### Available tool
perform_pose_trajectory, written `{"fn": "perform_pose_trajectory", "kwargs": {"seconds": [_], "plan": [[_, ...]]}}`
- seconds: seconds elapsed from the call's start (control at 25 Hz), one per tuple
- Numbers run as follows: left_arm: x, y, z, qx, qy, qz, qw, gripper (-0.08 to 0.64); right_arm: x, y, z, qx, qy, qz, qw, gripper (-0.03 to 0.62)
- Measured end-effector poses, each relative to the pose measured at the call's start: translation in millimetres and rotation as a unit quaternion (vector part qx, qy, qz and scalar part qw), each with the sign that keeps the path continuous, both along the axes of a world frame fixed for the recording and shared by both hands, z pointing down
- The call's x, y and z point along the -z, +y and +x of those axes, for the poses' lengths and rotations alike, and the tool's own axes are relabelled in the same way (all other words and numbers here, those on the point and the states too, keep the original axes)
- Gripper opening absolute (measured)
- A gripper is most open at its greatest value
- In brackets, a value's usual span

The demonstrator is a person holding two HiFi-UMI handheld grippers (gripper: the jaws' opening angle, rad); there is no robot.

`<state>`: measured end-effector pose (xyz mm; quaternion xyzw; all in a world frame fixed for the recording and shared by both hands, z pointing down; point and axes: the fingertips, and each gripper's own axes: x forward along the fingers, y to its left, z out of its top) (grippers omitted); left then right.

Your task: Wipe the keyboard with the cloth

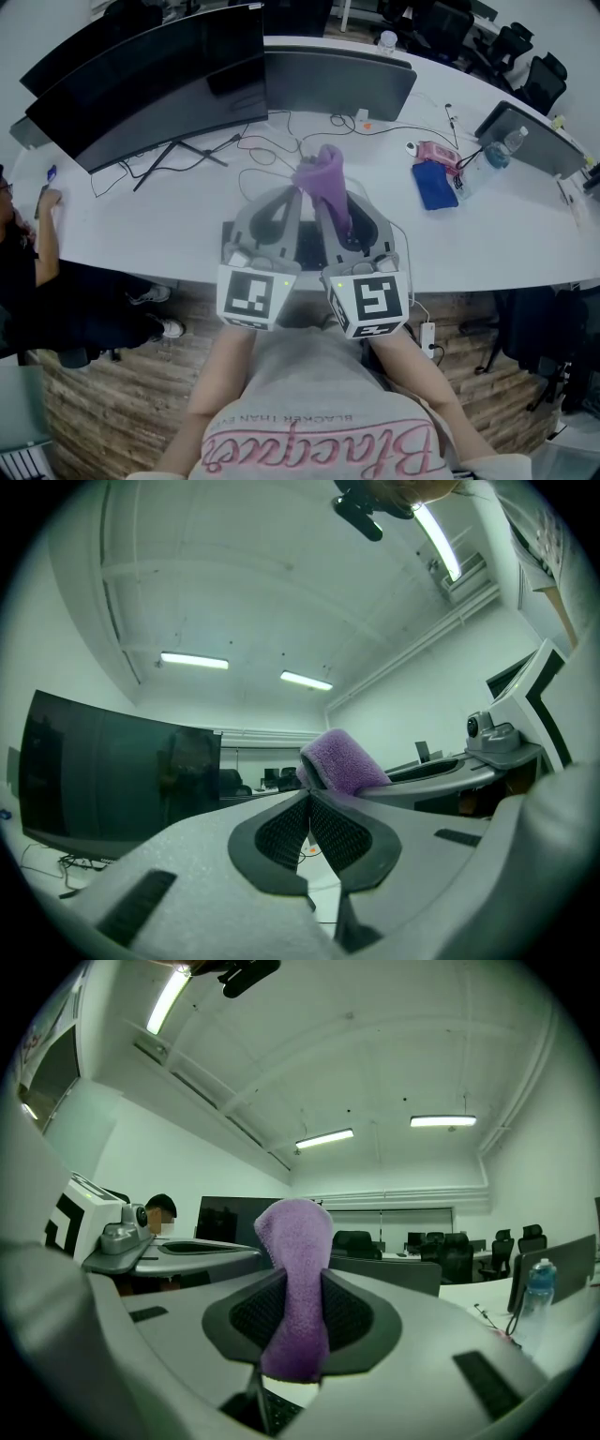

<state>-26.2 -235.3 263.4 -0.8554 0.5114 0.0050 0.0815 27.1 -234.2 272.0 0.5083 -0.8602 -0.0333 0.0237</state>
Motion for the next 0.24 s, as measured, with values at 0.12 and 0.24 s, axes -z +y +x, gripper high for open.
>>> {"fn": "perform_pose_trajectory", "kwargs": {"seconds": [0.12,0.24], "plan": [[0.5,3.2,-0.4,0.002,0.009,-0.006,0.9999,0.006,-0.7,2.0,0.2,-0.002,0.001,-0.002,1.000,0.094],[0.1,7.1,0.5,0.001,0.011,-0.008,0.9999,0.006,-2.1,4.1,1.8,-0.006,0.001,-0.007,1.000,0.094]]}}
